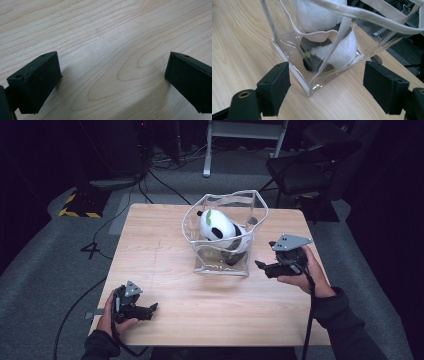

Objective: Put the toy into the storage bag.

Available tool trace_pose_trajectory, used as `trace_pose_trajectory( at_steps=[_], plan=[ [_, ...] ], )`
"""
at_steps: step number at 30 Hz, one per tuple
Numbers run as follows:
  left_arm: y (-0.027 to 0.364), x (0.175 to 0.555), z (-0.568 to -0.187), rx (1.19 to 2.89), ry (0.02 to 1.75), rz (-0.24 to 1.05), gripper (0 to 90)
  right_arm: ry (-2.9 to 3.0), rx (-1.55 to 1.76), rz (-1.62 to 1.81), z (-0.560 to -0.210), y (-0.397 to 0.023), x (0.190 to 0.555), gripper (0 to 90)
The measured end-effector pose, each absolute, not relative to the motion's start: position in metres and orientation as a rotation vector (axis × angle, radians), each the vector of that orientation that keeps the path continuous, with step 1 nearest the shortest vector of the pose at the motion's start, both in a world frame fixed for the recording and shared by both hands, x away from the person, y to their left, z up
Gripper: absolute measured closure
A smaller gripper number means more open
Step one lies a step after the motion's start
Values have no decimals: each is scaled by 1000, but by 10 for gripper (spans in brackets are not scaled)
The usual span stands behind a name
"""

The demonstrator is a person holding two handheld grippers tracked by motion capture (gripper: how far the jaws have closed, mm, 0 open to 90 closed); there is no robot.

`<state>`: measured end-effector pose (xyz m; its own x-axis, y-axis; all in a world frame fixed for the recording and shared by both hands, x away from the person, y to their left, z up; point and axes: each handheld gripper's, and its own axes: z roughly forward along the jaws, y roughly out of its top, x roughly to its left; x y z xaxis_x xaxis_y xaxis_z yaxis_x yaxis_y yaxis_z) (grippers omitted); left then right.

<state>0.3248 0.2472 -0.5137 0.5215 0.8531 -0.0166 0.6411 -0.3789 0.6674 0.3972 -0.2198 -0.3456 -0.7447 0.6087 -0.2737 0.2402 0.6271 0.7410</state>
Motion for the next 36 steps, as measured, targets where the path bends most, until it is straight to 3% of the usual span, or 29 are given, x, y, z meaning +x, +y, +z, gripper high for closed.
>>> trace_pose_trajectory(
  at_steps=[36],
  plan=[
    [247, 325, -514, 2145, 1209, 443, 5, 2408, 745, 938, -411, -255, 375, 219]
  ],
)
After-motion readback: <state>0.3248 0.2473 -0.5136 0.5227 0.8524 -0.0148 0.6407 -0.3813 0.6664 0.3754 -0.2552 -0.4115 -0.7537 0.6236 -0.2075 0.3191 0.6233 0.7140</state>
